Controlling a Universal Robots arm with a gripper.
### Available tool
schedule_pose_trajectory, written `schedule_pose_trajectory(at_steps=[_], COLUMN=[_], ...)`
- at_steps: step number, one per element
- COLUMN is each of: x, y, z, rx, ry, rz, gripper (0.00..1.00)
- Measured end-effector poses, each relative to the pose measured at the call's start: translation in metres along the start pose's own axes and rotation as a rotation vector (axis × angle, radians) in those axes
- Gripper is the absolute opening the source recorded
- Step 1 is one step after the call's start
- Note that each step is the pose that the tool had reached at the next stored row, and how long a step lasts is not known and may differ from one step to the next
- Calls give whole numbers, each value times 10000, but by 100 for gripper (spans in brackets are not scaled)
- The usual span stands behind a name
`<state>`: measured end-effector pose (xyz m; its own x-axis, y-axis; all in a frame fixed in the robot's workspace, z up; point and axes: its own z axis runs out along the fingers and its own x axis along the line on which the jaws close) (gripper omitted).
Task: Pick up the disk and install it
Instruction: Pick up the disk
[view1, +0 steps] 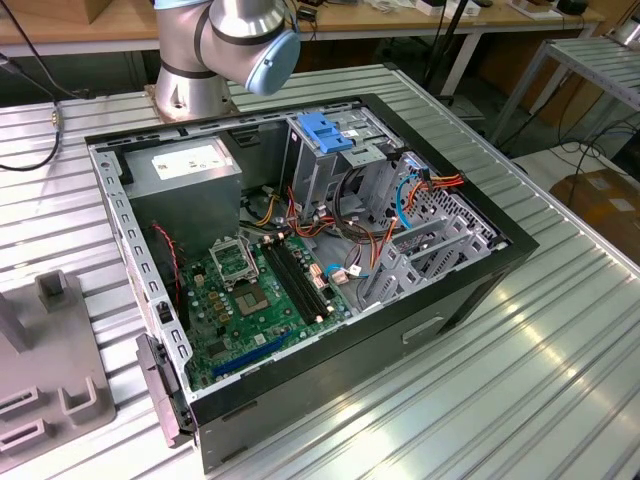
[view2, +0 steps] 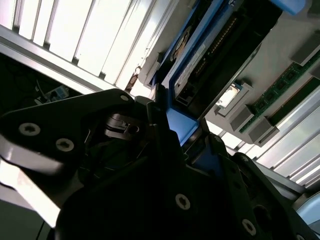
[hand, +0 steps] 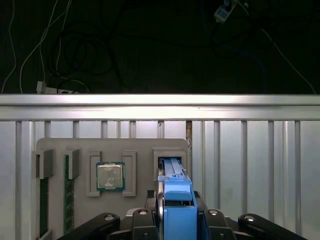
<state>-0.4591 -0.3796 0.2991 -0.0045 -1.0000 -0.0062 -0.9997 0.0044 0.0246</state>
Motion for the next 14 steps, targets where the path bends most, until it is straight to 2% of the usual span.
schedule_pose_trajectory(at_steps=[9, 14], x=[0, -1], y=[1, 3], z=[-44, -119], rx=[0, -5], ry=[0, 1], rz=[0, 0], gripper=[37, 37])
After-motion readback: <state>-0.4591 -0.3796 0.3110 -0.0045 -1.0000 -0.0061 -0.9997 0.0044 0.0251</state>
